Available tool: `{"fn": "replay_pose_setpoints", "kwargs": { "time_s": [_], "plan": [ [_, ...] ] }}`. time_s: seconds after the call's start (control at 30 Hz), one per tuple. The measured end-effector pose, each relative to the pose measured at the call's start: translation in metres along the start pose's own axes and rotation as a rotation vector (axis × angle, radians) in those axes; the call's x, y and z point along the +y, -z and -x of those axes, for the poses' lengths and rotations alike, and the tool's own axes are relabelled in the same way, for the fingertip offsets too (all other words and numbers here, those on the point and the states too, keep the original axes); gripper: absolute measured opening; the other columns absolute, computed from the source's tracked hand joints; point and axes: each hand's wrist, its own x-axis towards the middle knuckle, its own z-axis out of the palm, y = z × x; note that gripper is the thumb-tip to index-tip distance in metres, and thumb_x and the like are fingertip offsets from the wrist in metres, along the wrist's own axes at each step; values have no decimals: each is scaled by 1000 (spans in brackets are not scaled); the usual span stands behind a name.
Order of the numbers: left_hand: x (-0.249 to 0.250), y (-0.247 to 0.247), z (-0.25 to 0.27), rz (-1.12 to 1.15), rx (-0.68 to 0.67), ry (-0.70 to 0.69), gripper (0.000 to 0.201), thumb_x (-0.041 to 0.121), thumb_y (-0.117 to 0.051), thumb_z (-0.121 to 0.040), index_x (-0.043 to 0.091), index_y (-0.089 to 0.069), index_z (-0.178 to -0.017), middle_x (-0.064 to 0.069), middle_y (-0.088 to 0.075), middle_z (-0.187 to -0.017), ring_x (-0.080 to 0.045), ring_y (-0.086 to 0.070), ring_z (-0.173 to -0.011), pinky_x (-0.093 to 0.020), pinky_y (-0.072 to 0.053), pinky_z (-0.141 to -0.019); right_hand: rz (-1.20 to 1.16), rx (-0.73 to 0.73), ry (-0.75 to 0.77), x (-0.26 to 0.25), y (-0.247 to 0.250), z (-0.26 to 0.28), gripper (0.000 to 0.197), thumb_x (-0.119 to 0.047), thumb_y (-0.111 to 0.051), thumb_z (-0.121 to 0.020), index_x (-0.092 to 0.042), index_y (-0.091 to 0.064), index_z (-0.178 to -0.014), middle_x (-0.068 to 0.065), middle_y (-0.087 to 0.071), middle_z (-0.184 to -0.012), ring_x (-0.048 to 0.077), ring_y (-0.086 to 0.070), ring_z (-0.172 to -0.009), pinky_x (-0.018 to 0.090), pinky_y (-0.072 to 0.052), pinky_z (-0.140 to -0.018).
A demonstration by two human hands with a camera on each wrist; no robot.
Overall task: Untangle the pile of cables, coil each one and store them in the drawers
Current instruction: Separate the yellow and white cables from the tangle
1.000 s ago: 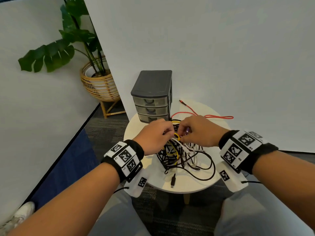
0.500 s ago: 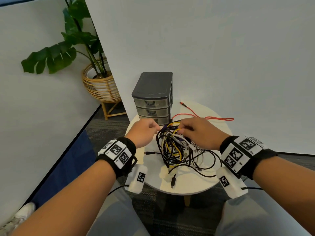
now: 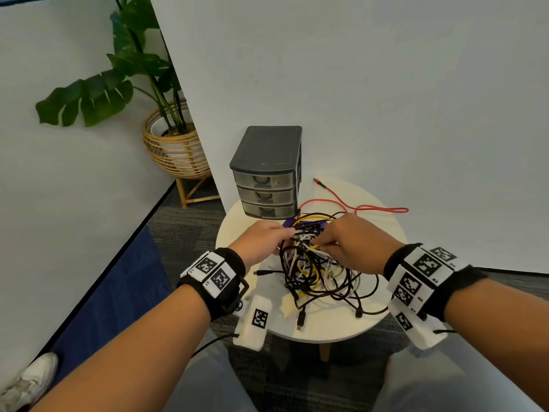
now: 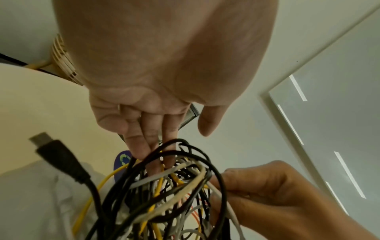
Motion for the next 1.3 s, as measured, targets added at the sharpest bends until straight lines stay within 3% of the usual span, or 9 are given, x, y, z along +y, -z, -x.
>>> {"fn": "replay_pose_setpoints", "kwargs": {
  "time_s": [0.1, 0.23, 0.4, 0.57, 0.7, 0.8, 0.9, 1.13, 1.3],
  "plan": [
    [-3, 5, -6, -64, 144, -89, 18, 24, -53, -103, 18, -68, -111, 2, -66, -108, -19, -61, -104, -37, -51, -92, -179, -32, -17, 0, 4, -2, 16, -25, -64, -97, -28, -79, -102, -16, -67, -86, 1, -56, -72, 15, -37, -66],
    [1, 2, -5, -112, -7, -60, 29, 24, -46, -106, 10, -67, -120, -8, -66, -117, -24, -61, -108, -37, -48, -90, -299, -78, -67, -2, 6, -3, 27, -25, -69, -94, -38, -66, -71, -13, -66, -75, 0, -58, -68, 12, -38, -64],
    [-1, -5, -9, 55, -11, 38, 22, 13, -45, -105, 6, -66, -104, -17, -66, -102, -26, -65, -82, -29, -56, -68, -80, -142, -115, -10, -8, -6, 21, -16, -56, -96, -19, -64, -77, -12, -54, -68, 5, -47, -63, 23, -40, -66],
    [-2, -7, -10, 111, 25, 87, 17, 11, -48, -105, 6, -62, -113, -20, -67, -113, -27, -66, -82, -23, -55, -52, 7, -76, -150, -13, -13, -7, 30, -24, -53, -96, -29, -49, -67, -11, -49, -67, 16, -50, -70, 31, -41, -69],
    [-5, -7, -14, 179, 8, 109, 22, 5, -53, -102, 7, -60, -122, -24, -70, -116, -24, -68, -84, -25, -55, -54, 54, -12, -162, -18, -19, -11, 37, -29, -54, -98, -30, -39, -64, -11, -43, -66, 18, -47, -74, 31, -31, -74],
    [-6, -6, -15, 267, -8, 164, 24, 7, -52, -102, 0, -63, -122, -19, -71, -99, -24, -68, -79, -28, -58, -60, -1, 15, -177, -15, -24, -12, 32, -28, -56, -98, -28, -49, -67, -9, -46, -67, 18, -47, -73, 30, -32, -74],
    [-5, -9, -18, 251, -21, 204, 21, 15, -56, -100, 2, -69, -112, -8, -66, -79, -20, -59, -66, -24, -48, -54, -46, 50, -170, -13, -28, -13, 18, -27, -59, -97, -24, -66, -81, -6, -57, -74, 16, -50, -72, 29, -34, -70],
    [3, -18, -16, 269, 25, 234, 7, 20, -59, -96, 14, -57, -96, -12, -47, -88, -20, -37, -67, -28, -26, -54, -295, 10, -149, -6, -15, -13, 21, -16, -69, -88, -26, -63, -70, -7, -59, -66, 5, -49, -59, 19, -36, -58],
    [-1, -20, -14, 345, 155, 132, 15, 17, -61, -97, 10, -63, -84, -7, -57, -74, -2, -52, -48, -17, -38, -46, -493, 262, -175, 0, 3, -19, 15, -14, -61, -95, -24, -67, -86, -8, -66, -81, 10, -59, -76, 25, -45, -69]
  ]
}}
